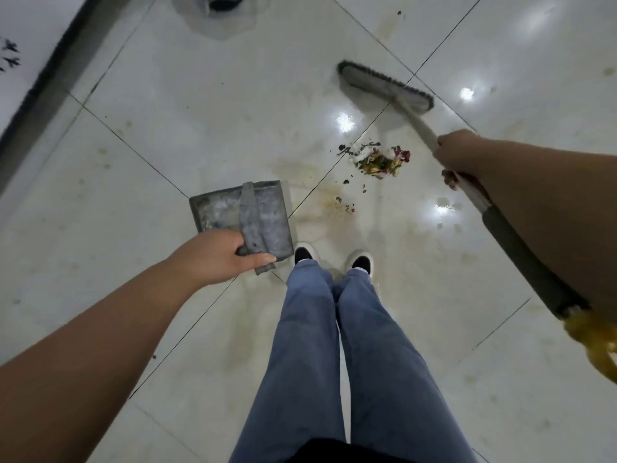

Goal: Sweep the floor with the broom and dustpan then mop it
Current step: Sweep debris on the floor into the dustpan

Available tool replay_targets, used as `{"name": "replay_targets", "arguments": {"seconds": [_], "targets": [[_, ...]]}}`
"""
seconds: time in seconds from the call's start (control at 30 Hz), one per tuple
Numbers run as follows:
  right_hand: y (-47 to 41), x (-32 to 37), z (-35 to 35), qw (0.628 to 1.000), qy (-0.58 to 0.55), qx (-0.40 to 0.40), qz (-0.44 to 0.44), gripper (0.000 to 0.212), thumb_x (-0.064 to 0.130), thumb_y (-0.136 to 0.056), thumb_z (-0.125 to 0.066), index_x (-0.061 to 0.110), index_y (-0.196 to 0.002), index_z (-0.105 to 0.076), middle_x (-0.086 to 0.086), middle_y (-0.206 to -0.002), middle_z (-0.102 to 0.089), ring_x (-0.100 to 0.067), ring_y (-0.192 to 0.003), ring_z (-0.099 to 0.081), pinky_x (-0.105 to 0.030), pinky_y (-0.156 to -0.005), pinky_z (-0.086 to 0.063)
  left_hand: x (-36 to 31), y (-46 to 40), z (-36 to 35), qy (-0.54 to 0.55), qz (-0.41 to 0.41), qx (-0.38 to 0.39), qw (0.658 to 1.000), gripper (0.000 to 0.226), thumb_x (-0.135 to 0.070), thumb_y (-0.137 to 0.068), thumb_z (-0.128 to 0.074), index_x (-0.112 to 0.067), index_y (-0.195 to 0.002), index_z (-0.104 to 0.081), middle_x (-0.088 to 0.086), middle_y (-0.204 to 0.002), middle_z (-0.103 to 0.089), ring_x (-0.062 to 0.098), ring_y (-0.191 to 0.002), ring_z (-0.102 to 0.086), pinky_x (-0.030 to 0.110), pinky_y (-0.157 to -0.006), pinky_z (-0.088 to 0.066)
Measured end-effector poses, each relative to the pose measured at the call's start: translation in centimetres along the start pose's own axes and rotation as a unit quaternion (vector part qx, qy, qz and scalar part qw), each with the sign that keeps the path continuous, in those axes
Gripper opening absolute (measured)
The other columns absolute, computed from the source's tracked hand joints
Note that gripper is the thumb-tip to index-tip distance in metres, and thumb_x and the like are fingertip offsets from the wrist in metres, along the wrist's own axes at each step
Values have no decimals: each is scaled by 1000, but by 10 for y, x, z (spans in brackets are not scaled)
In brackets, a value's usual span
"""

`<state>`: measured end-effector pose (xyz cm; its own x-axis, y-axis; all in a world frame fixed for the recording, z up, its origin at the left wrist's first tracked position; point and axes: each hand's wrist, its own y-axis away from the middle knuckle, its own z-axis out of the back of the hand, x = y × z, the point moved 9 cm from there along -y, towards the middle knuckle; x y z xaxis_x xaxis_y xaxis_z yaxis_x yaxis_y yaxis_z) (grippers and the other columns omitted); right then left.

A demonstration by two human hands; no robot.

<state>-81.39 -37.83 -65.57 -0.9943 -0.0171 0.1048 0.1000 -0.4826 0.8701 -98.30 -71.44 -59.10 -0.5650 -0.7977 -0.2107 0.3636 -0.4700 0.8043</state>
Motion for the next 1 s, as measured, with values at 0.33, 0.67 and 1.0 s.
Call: {"name": "replay_targets", "arguments": {"seconds": [0.33,0.67,1.0], "targets": [[64,-75,-6,950,303,55,54,46,10,-97,-30,25,-141,-36,-11,-73,-49,-17,-40,-43,-14,-29,-31,-4,13,24,17,2,-16,1000,43,-60,-78,-58,-28,-52,-47,-14,-51,-48,-2,-50,-45,19,-44,-27],[89,-64,24,984,157,1,78,35,20,-99,-37,23,-133,-48,-10,-58,-45,-19,-37,-41,-21,-35,-37,0,16,33,27,12,-36,999,49,-57,-76,-63,-27,-42,-44,-15,-42,-45,-2,-49,-43,21,-45,-26],[66,-86,8,996,-67,30,-55,23,4,-97,-33,3,-75,-41,-10,-64,-41,-20,-43,-45,-19,-35,-39,-6,18,41,17,26,-15,999,37,-58,-77,-61,-35,-52,-47,-20,-47,-45,-5,-40,-40,13,-41,-27]]}}
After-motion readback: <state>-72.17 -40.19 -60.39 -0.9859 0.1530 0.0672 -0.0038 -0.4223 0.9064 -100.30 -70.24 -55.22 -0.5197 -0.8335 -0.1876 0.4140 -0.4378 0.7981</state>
